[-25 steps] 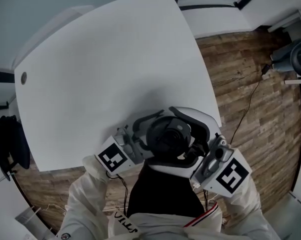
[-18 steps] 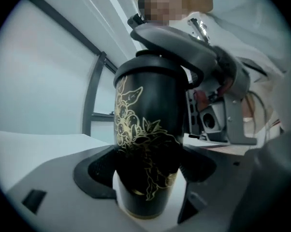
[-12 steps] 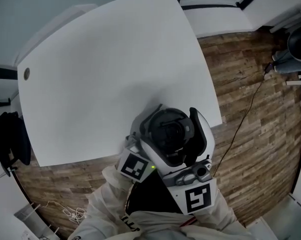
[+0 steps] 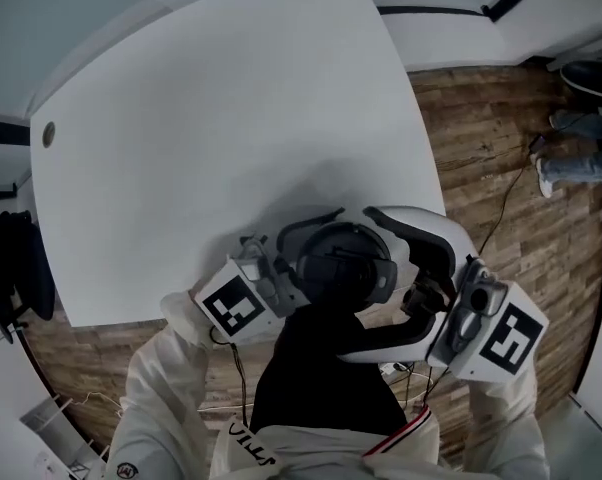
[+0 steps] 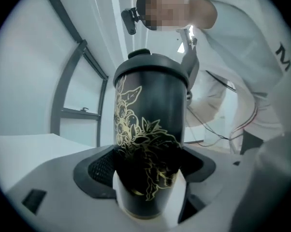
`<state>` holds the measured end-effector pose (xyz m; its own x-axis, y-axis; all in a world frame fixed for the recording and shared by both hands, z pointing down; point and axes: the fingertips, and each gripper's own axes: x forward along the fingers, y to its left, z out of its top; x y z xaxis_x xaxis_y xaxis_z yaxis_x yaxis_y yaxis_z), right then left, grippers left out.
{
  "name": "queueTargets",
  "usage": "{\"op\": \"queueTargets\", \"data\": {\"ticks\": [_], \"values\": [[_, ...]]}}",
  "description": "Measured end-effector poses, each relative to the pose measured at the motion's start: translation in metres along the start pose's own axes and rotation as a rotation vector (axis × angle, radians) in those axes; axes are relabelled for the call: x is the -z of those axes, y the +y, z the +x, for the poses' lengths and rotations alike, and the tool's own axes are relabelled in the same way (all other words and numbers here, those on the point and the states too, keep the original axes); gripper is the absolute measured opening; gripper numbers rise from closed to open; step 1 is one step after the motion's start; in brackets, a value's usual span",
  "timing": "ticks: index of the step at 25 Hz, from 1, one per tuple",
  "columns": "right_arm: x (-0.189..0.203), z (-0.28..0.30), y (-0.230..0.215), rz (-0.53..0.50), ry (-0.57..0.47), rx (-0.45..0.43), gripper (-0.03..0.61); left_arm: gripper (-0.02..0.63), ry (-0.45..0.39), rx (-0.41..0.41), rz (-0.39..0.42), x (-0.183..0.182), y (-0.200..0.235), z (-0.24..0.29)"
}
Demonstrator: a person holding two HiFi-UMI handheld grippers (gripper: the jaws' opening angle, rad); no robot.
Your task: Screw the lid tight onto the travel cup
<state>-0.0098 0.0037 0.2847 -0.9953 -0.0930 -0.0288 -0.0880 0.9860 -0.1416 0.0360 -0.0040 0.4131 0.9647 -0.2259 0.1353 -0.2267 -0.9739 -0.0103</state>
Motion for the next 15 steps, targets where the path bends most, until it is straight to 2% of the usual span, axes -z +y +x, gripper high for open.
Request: {"op": "queueTargets", "data": {"ticks": [3, 7, 11, 15], "values": [[0.009, 0.010, 0.004, -0.042, 0.098, -0.187, 0.471, 0.390, 0.013, 0.133, 0.007, 0.002, -0.004, -0.003], [0.017, 0.026, 0.006, -0.075, 0.172, -0.313, 0.472, 0.388, 0.023, 0.231, -0.003, 0.001, -0.005, -0.004], [0.021, 0.029, 0.004, -0.105, 0.176, -0.286, 0.471, 0.390, 0.031, 0.224, -0.023, 0.001, -0.004, -0.001], [0.018, 0.032, 0.000, -0.107, 0.123, -0.163, 0.471, 0.388, 0.017, 0.147, -0.024, 0.002, -0.002, -0.002]]}}
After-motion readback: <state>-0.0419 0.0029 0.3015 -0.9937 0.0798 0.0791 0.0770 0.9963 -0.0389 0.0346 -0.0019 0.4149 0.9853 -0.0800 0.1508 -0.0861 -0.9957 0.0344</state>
